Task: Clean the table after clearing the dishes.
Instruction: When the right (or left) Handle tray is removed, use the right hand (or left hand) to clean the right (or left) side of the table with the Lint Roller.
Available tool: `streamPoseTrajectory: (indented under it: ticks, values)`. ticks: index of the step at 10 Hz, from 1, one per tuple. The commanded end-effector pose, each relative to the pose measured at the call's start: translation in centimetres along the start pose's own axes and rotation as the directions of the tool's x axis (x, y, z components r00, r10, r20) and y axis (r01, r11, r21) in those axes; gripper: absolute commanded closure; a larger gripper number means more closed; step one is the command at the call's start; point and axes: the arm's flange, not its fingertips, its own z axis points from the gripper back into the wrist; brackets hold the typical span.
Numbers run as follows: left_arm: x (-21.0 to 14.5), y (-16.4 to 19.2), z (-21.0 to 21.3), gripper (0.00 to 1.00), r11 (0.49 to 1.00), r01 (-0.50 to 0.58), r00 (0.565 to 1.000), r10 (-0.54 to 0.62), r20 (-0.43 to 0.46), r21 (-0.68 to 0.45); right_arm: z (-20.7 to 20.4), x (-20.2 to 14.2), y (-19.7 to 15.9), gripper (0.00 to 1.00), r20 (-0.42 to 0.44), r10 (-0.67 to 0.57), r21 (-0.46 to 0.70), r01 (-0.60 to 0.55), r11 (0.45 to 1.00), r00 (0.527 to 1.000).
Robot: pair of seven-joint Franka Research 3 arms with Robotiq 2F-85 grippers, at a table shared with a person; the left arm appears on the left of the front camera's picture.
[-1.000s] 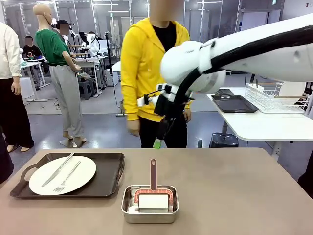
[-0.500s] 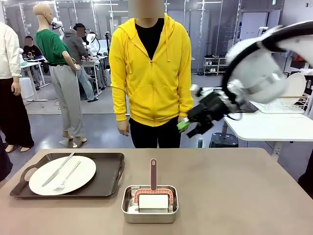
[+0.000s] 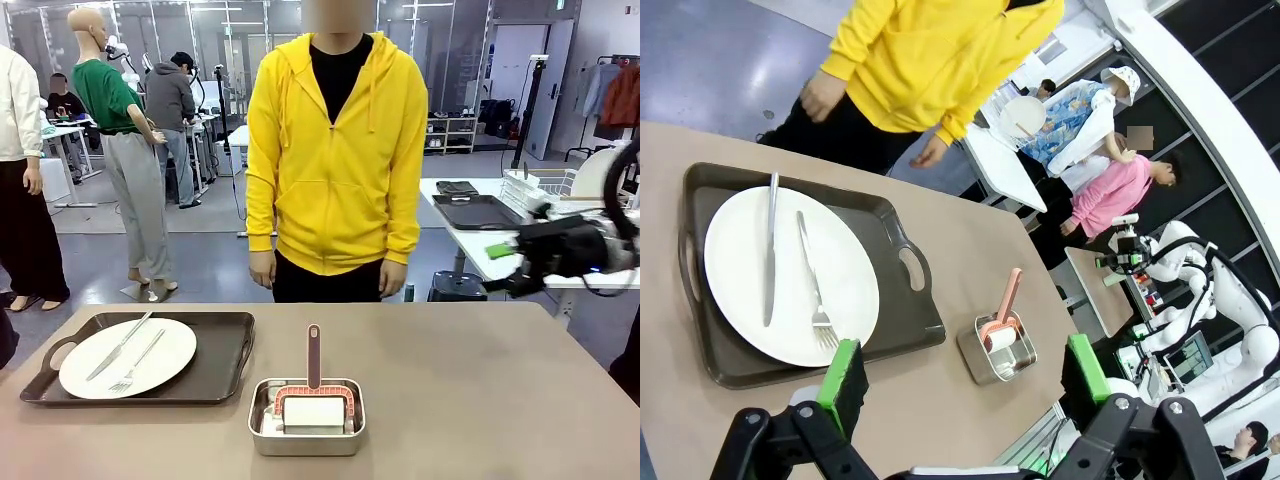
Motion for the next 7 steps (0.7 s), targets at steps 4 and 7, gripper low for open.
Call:
streamPoseTrajectory:
  ticks: [4, 7]
  values:
    - [0.3, 0.0, 0.2, 0.00, 1.000, 0.006, 1.000, -0.006, 0.005, -0.008, 9.5, -8.7, 3.0, 0.00, 0.226, -0.072, -0.064, 0.089, 0.994, 0.971]
    - [0.3, 0.0, 0.2, 0.00, 1.000, 0.006, 1.000, -0.006, 0.005, -0.008, 10.5, -9.3, 2.8, 0.00, 0.228, -0.131, -0.088, 0.154, 0.984, 0.965]
